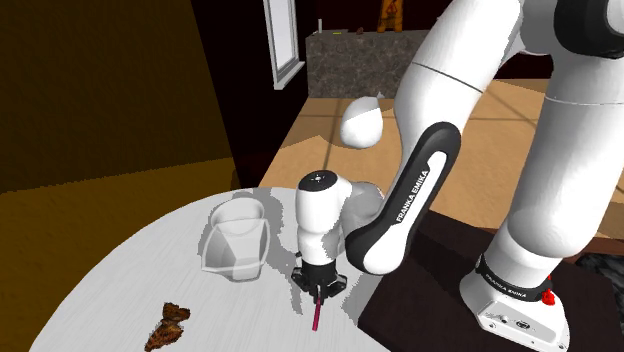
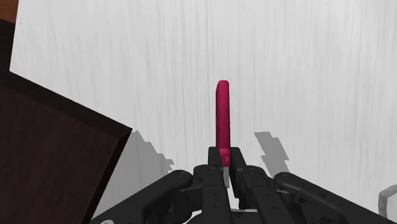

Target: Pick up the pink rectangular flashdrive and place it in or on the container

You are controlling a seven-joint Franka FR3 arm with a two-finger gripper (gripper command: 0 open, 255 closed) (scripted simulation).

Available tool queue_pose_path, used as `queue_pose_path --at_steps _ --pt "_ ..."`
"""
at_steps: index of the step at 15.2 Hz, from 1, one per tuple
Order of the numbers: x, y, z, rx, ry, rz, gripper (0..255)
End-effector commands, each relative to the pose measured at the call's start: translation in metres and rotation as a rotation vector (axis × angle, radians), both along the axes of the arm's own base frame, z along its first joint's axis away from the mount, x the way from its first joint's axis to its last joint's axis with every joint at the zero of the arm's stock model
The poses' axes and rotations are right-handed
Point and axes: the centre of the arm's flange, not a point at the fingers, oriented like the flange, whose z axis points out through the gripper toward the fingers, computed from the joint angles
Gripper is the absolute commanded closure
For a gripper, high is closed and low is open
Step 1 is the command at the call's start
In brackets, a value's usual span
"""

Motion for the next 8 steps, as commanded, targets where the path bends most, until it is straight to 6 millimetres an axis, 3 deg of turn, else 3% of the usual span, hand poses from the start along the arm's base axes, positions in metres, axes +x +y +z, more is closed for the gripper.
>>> queue_pose_path --at_steps 1,8 --pt "0.001 0.000 0.011 0.000 0.001 0.000 255" --pt "0.001 0.000 0.048 0.000 0.001 0.000 255"
